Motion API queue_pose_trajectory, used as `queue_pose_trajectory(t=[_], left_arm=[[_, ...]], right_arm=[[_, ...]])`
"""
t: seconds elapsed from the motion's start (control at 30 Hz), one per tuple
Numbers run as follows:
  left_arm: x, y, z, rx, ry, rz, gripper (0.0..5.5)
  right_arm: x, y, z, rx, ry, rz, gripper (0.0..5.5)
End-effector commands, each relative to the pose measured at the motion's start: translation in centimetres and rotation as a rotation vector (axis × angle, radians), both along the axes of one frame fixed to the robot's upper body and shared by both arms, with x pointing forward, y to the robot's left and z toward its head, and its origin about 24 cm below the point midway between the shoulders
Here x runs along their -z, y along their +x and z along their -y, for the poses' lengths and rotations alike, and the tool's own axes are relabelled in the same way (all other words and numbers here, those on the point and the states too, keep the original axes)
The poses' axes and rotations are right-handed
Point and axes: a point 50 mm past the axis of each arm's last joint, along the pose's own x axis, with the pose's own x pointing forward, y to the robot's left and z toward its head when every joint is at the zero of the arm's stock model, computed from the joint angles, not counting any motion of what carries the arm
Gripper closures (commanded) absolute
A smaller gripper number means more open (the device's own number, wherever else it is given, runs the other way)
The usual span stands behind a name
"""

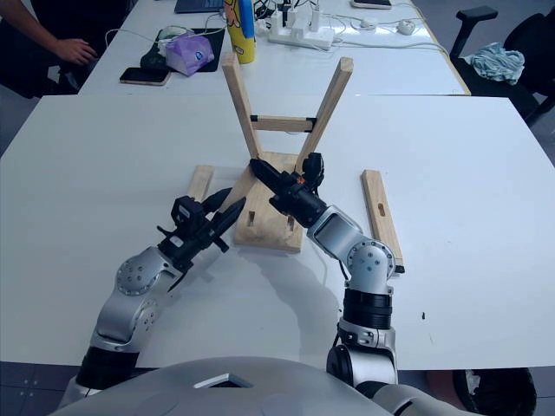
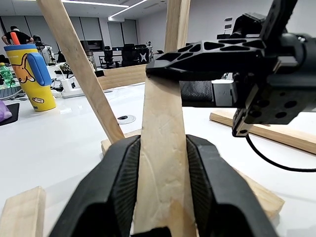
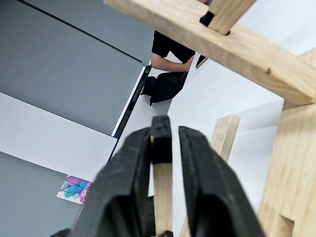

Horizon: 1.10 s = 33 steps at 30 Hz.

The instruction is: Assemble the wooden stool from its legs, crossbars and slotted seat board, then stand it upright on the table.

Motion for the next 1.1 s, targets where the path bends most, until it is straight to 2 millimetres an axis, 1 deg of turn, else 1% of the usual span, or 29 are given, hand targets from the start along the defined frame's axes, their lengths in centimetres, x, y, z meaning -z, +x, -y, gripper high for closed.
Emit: queue_pose_trajectory(t=[0.03,0.3,0.43,0.47,0.5,0.67,0.73,0.8,0.87,0.93,1.0,1.03,1.1], left_arm=[[0.0,0.0,0.0,-0.003,0.017,0.011,4.16],[0.1,-0.1,0.4,-0.008,0.027,0.024,4.16],[-0.3,-0.1,0.7,-0.013,-0.003,0.039,4.16],[-0.6,0.0,0.7,-0.014,-0.029,0.038,3.79],[-0.9,0.1,0.7,-0.02,-0.062,0.035,3.74],[-2.2,0.2,0.4,0.001,-0.187,0.019,3.0],[-2.4,0.2,0.3,0.014,-0.193,0.017,2.83],[-2.5,0.0,0.1,0.02,-0.215,0.014,2.83],[-2.5,-0.1,-0.1,0.014,-0.233,0.01,2.83],[-2.4,-0.1,-0.3,-0.001,-0.235,0.006,2.83],[-2.2,-0.2,-0.6,-0.019,-0.232,0.003,2.83],[-2.2,-0.2,-0.7,-0.023,-0.231,-0.001,2.83],[-2.0,-0.4,-0.9,-0.051,-0.229,-0.001,2.83]], right_arm=[[0.2,-0.2,-0.6,0.007,0.04,-0.032,5.06],[0.3,-0.4,-1.0,0.001,0.052,-0.058,5.06],[0.5,-0.4,-0.9,0.009,0.03,-0.065,5.06],[0.6,-0.3,-0.8,0.017,0.021,-0.063,5.06],[0.7,-0.2,-0.6,0.025,0.011,-0.062,5.06],[1.0,0.1,-0.1,0.056,-0.02,-0.059,5.06],[1.1,0.2,0.0,0.063,-0.025,-0.058,5.06],[1.2,0.4,0.3,0.077,-0.047,-0.051,5.06],[1.3,0.5,1.6,0.118,-0.094,-0.04,5.06],[1.4,0.4,3.5,0.172,-0.16,-0.028,5.06],[1.4,-0.4,6.1,0.253,-0.209,-0.032,5.06],[1.3,-1.0,7.5,0.306,-0.27,-0.013,5.06],[0.7,-1.6,9.7,0.419,-0.348,0.035,5.06]])
